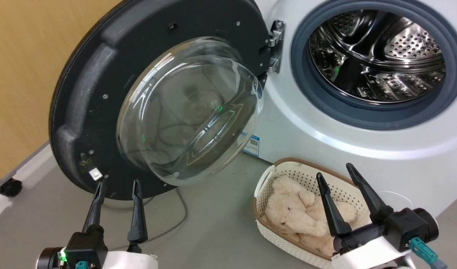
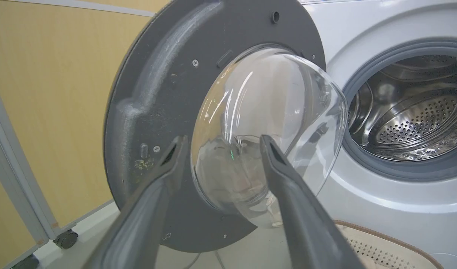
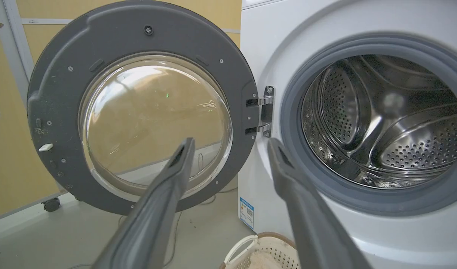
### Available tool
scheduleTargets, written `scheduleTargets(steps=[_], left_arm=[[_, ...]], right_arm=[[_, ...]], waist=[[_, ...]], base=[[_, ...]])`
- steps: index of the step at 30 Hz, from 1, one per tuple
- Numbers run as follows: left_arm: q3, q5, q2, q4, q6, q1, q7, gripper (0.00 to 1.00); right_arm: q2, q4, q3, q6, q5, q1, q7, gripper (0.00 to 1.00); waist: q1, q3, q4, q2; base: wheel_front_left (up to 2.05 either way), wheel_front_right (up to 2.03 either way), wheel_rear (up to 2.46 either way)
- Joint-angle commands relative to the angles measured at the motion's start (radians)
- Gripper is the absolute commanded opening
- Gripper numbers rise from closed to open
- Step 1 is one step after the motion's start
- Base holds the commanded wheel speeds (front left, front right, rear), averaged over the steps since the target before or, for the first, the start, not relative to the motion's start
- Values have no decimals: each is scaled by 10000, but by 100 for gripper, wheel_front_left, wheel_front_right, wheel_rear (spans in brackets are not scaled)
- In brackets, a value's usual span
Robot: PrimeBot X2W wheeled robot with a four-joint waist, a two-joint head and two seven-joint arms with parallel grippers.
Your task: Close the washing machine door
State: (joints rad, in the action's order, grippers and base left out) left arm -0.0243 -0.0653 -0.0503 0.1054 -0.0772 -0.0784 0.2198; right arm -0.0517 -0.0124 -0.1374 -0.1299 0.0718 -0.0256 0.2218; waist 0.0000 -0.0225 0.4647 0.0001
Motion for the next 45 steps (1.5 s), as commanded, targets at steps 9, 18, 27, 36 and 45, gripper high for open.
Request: scheduleTargets(steps=[9,18,27,36,45], left_arm=[[-12,-132,1,183,-137,-207,262,100],[-57,-223,1,230,-238,-250,419,100],[-49,-247,1,259,-291,-244,419,100],[612,-472,-88,804,-148,151,419,0],[2425,-1143,-1222,678,925,1734,419,0]], right_arm=[[14,34,-200,-7,114,-248,243,100],[0,56,-305,-8,158,-279,400,100],[-37,96,-328,-8,171,-294,400,100],[-122,13,-221,-8,105,-265,400,100],[-145,-395,409,-8,-185,195,400,100]], waist=[[0,-33,416,-1],[0,-92,766,-1],[0,-173,785,-1],[0,-373,781,-1],[0,-812,750,-1]], base=[[0,0,0],[0,0,0],[0,0,0],[0,0,0],[0,0,0]])
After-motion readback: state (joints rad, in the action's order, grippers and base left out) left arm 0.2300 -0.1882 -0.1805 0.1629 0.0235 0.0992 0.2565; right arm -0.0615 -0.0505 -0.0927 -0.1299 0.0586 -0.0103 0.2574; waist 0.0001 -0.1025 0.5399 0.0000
